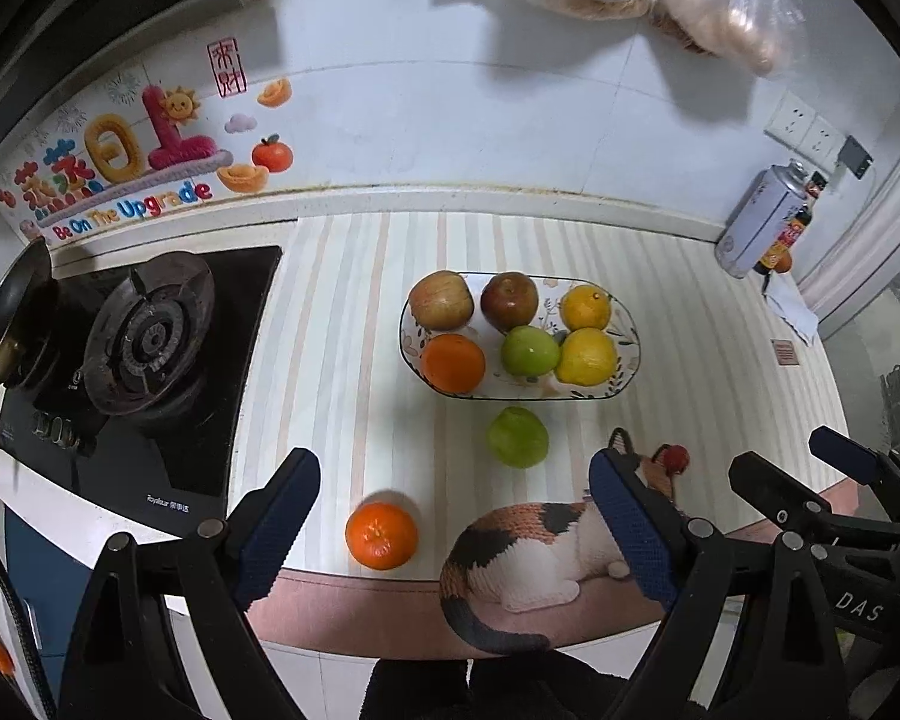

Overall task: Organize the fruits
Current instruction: 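Lift both tools up and away from the plate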

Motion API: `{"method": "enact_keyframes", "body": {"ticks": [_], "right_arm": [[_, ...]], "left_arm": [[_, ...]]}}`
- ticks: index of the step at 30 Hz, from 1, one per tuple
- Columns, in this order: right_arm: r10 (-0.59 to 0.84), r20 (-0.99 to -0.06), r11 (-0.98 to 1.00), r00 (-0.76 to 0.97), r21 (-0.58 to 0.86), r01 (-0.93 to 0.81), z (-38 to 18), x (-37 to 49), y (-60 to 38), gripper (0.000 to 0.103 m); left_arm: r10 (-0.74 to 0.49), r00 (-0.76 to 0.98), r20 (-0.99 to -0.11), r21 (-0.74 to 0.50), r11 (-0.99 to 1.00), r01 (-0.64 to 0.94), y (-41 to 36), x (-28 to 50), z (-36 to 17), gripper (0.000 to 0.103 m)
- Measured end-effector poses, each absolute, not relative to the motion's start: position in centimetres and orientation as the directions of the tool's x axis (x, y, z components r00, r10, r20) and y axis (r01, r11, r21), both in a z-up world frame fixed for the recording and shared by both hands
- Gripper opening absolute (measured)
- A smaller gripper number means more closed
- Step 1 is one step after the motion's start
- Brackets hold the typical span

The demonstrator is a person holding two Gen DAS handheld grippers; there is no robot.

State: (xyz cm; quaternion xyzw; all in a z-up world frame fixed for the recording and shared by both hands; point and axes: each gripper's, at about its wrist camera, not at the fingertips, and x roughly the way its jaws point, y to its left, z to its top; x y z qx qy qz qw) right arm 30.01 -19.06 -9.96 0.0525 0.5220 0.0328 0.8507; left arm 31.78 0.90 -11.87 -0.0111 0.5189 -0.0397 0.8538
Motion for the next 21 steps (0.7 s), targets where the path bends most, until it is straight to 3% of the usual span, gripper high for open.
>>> {"method": "enact_keyframes", "body": {"ticks": [16,17,18,21], "right_arm": [[0.15,-0.882,0.982,0.447,0.185,0.036,-9.9,28.8,-19.5,0.096],[0.151,-0.884,0.982,0.442,0.187,0.039,-10.2,29.2,-19.5,0.096],[0.148,-0.886,0.982,0.439,0.185,0.043,-10.7,29.6,-19.5,0.096],[0.154,-0.896,0.981,0.417,0.189,0.045,-12.5,31.2,-19.3,0.096]], "left_arm": [[-0.104,0.449,-0.887,-0.095,0.995,0.044,1.0,30.4,-11.4,0.092],[-0.098,0.445,-0.89,-0.091,0.995,0.039,1.1,30.7,-11.7,0.094],[-0.087,0.439,-0.894,-0.081,0.996,0.032,1.3,31.0,-12.2,0.102],[-0.046,0.427,-0.903,-0.049,0.999,0.004,2.2,31.9,-13.9,0.103]]}}
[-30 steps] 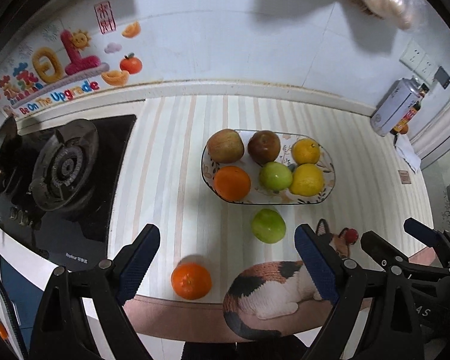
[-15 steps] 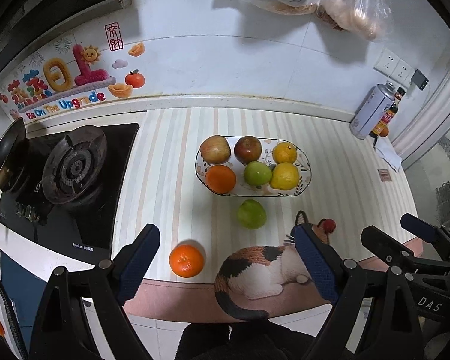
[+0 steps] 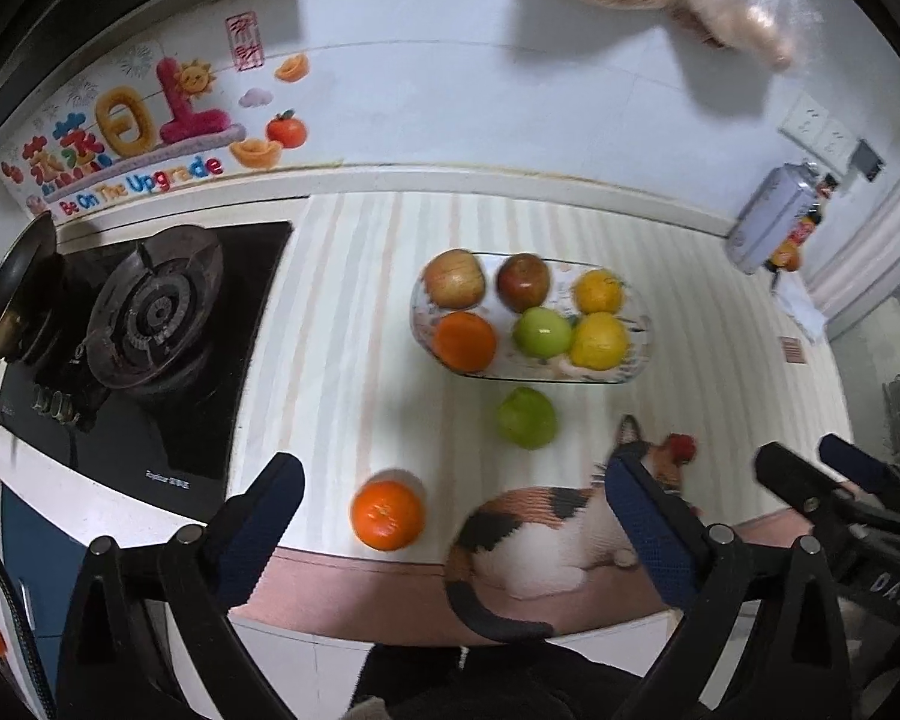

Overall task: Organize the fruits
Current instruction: 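Lift both tools up and away from the plate, then grasp the last green apple with the right tool while the left tool grasps the tangerine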

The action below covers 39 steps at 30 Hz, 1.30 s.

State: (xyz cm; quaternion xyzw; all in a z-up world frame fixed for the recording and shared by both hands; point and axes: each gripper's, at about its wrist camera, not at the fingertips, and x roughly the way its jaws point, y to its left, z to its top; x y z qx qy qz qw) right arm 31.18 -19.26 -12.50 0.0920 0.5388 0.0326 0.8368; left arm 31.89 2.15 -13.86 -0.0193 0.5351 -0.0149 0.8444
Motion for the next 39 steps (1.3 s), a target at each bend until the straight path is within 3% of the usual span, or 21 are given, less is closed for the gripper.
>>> {"method": "enact_keyframes", "body": {"ticks": [7,17,20,23,29,32,36,39], "right_arm": [[0.224,-0.921,0.968,0.318,0.248,0.034,-19.7,36.0,-18.0,0.096],[0.244,-0.956,0.97,0.161,0.243,-0.024,-30.8,41.9,-12.3,0.095],[0.24,-0.962,0.971,0.134,0.236,-0.045,-32.6,43.0,-10.8,0.084],[0.223,-0.968,0.974,0.113,0.216,-0.07,-34.2,43.6,-9.6,0.065],[0.206,-0.974,0.976,0.09,0.198,-0.091,-34.1,42.1,-10.0,0.063],[0.198,-0.979,0.977,0.057,0.192,-0.091,-34.1,40.3,-11.0,0.063],[0.207,-0.978,0.976,0.025,0.204,-0.073,-34.1,37.8,-12.3,0.063],[0.209,-0.978,0.977,0.021,0.208,-0.047,-34.2,36.8,-13.1,0.063]], "left_arm": [[0.029,0.276,-0.961,0.006,0.996,-0.086,5.3,34.0,-21.2,0.103],[-0.028,0.004,-1.0,-0.028,0.982,-0.189,8.1,34.6,-32.0,0.103],[-0.08,-0.039,-0.996,-0.07,0.974,-0.217,8.4,34.6,-33.9,0.103],[-0.11,-0.051,-0.993,-0.096,0.969,-0.229,8.4,34.6,-34.8,0.102],[-0.122,-0.045,-0.991,-0.11,0.973,-0.205,8.0,35.0,-35.2,0.101],[-0.121,-0.042,-0.992,-0.112,0.976,-0.189,7.7,35.2,-35.2,0.094],[-0.126,-0.064,-0.99,-0.114,0.98,-0.161,6.9,35.1,-35.7,0.063],[-0.108,-0.06,-0.992,-0.099,0.985,-0.141,6.2,34.9,-35.6,0.063]]}}
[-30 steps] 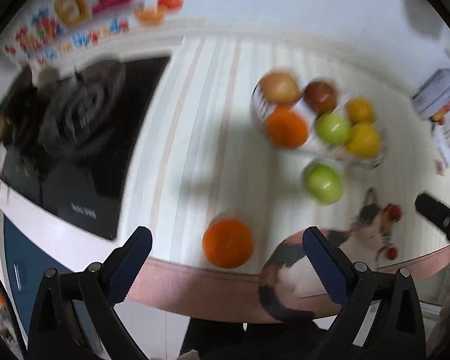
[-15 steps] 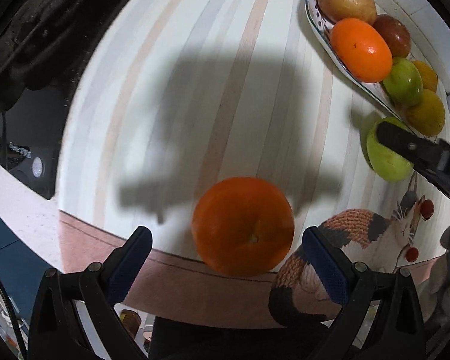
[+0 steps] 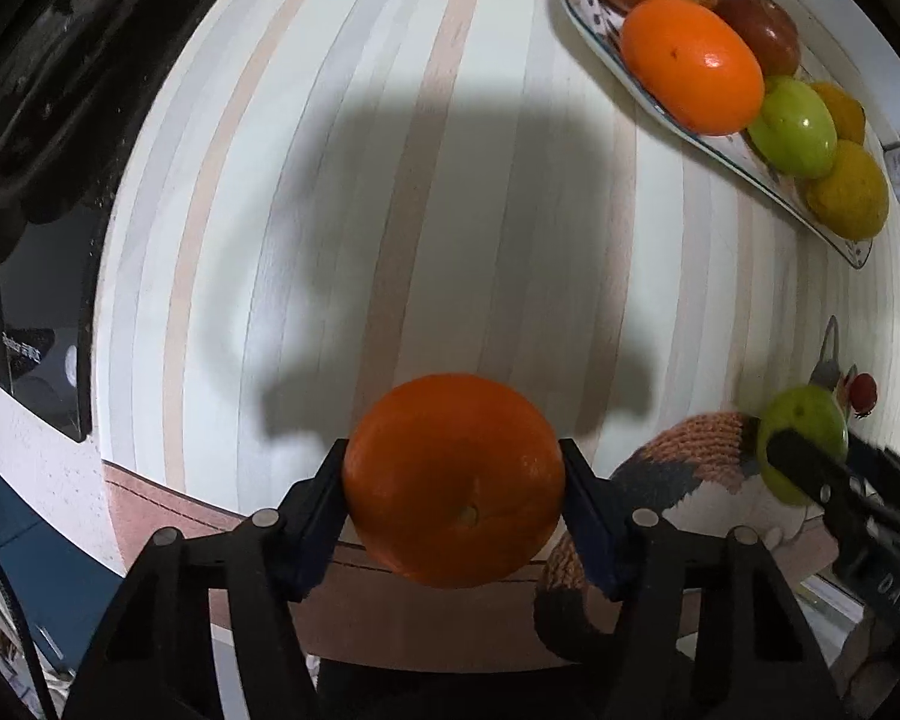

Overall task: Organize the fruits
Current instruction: 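Grasp the last green apple with the right tool while the left tool grasps the tangerine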

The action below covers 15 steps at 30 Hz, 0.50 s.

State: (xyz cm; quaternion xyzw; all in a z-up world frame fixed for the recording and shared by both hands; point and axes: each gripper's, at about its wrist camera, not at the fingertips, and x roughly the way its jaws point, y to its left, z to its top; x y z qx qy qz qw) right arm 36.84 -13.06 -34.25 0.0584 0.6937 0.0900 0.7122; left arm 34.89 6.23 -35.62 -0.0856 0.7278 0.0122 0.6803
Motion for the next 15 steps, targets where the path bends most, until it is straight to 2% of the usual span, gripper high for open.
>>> {"method": "enact_keyframes", "body": {"ticks": [5,8,15], "right_arm": [[0.21,-0.977,0.978,0.027,0.21,-0.014,-34.7,35.9,-14.3,0.063],[0.22,-0.975,0.975,0.023,0.22,-0.007,-34.7,35.9,-14.7,0.063],[0.252,-0.967,0.967,0.036,0.253,0.02,-34.6,36.1,-16.9,0.064]], "left_arm": [[-0.135,-0.059,-0.989,-0.129,0.988,-0.088,3.2,34.8,-35.6,0.062],[-0.1,-0.035,-0.994,-0.098,0.994,-0.052,1.6,35.1,-35.4,0.062],[-0.1,-0.031,-0.995,-0.098,0.994,-0.05,1.0,35.4,-35.7,0.062]]}}
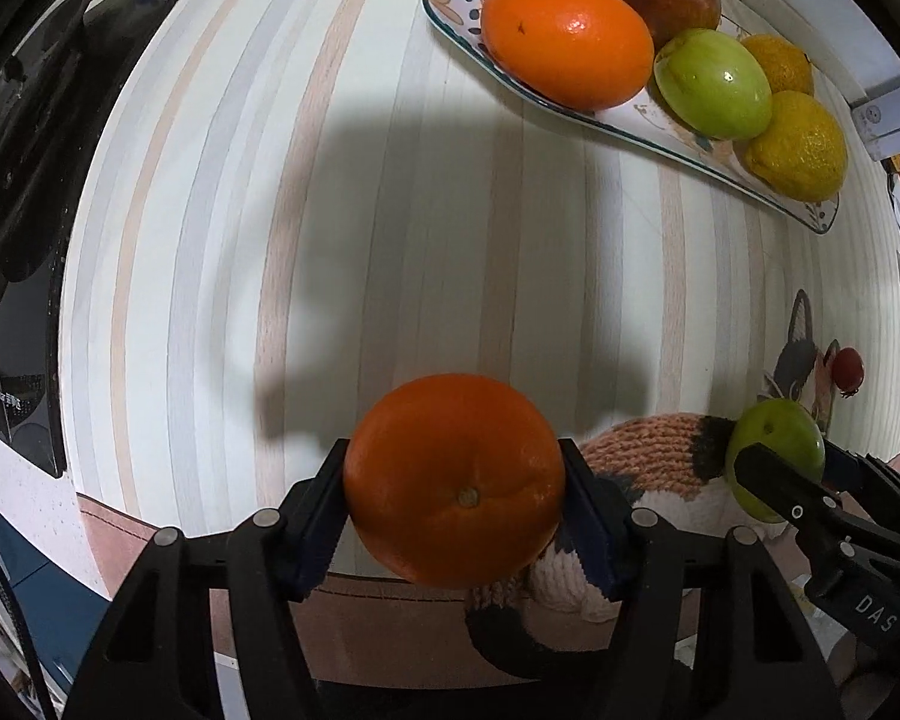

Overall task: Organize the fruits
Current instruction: 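Grasp the last green apple with the right tool while the left tool grasps the tangerine, then carry both fruits onto the white plate and open both tools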

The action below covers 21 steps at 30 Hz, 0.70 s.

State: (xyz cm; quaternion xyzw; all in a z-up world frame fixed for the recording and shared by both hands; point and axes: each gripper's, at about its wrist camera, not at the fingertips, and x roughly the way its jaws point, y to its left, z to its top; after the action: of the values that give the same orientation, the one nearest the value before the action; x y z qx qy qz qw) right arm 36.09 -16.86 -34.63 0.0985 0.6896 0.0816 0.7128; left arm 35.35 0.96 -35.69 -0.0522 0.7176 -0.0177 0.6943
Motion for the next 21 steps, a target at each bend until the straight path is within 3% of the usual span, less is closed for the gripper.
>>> {"method": "enact_keyframes", "body": {"ticks": [8,21], "right_arm": [[0.255,-0.964,0.967,0.071,0.256,0.004,-34.0,35.9,-17.9,0.063],[0.314,-0.916,0.927,0.249,0.352,0.129,-27.8,40.9,-25.3,0.063]], "left_arm": [[-0.093,-0.02,-0.995,-0.093,0.995,-0.036,-0.5,36.1,-34.6,0.062],[-0.231,0.147,-0.962,-0.213,0.969,0.126,-9.6,44.9,-23.3,0.062]]}}
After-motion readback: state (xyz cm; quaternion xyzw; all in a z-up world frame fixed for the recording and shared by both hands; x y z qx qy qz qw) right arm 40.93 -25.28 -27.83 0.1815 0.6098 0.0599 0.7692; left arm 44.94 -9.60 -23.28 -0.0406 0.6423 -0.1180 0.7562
